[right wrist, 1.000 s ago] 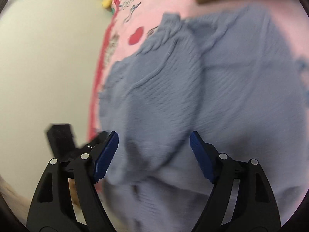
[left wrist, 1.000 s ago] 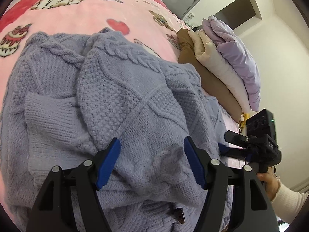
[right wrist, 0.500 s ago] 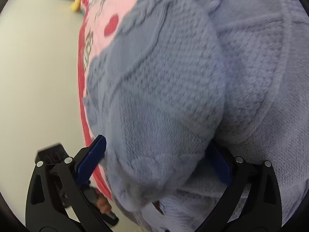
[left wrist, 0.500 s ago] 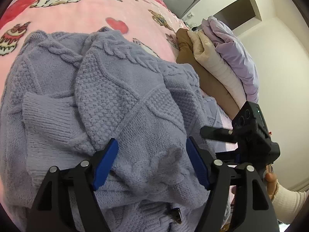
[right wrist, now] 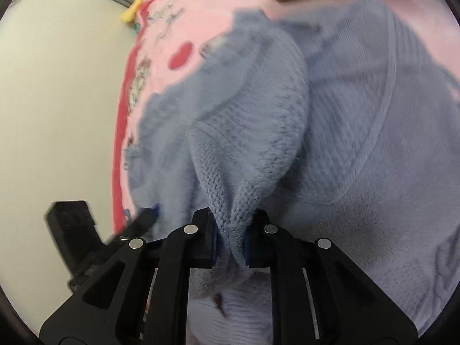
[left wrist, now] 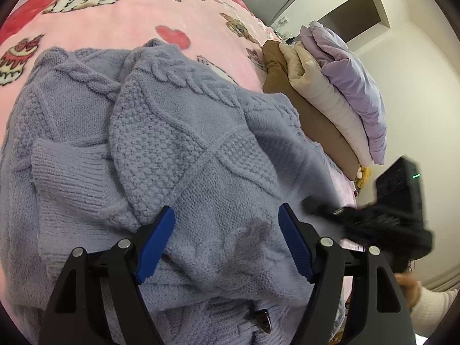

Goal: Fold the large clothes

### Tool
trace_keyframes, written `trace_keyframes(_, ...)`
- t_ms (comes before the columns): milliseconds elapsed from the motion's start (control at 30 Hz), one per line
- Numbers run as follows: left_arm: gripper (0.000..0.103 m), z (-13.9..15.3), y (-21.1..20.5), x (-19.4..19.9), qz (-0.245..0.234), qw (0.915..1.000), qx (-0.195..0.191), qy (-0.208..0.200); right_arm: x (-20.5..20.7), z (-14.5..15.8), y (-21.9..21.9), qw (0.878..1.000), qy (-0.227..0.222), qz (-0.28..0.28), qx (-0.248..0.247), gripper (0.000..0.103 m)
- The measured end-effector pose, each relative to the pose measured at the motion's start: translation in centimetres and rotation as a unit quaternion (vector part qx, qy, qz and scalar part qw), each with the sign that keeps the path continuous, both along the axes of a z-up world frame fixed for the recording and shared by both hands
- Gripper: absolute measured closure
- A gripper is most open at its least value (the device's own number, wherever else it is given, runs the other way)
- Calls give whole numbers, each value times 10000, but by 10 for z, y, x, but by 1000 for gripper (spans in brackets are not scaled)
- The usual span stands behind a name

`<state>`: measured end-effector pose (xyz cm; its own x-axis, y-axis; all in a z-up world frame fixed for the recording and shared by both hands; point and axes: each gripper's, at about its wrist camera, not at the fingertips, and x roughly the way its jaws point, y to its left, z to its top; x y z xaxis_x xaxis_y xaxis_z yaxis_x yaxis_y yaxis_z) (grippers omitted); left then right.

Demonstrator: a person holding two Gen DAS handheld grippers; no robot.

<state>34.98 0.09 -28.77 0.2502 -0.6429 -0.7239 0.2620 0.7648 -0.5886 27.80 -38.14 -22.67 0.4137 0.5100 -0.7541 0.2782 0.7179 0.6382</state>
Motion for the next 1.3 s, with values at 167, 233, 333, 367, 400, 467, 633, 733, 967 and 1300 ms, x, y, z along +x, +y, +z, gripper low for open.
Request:
trace_keyframes(167, 27, -2, -15, -6, -178, 9998, 77, -25, 5, 3, -8, 9955, 376, 413, -768, 91)
trace_keyframes(233, 27, -4, -14, -6, -104, 9999, 112, -47, 8, -23, -12, 9945, 649, 517, -640, 90)
trace_keyframes(333, 27, -7, -3, -3, 133, 9998, -149, 39, 2, -36, -13, 9962, 591, 446, -456, 79)
trace_keyframes(367, 27, -7, 0, -2, 186, 9997, -172, 36, -1, -31, -14, 9967, 449, 449, -513, 69)
trace_keyframes(400, 27, -5, 3, -2, 202, 9996, -179, 11, -7, -20, -16, 9968, 240, 484, -594, 61)
trace_keyframes(467, 27, 0, 5, -2, 154, 9998, -22, -133, -17, -3, -20, 9960, -50, 520, -722, 42)
trace_keyframes(633, 27, 15, 8, -4, 117, 9995, -32, -275, -31, 25, -43, 9928, -650, 457, -901, 82)
trace_keyframes(733, 27, 28, -3, -6, -261, 9980, -203, -533, -12, 13, -49, 9925, -548, 702, -837, 93)
trace_keyframes(967, 29, -4, -11, 5, -331, 9988, 246, -266, 17, -20, -9, 9748, -186, 1563, -1583, 94)
trace_keyframes(1300, 41, -7, -3, 6, -541, 9969, 479, -303, 15, -33, -15, 9764, -33, 1421, -1624, 96)
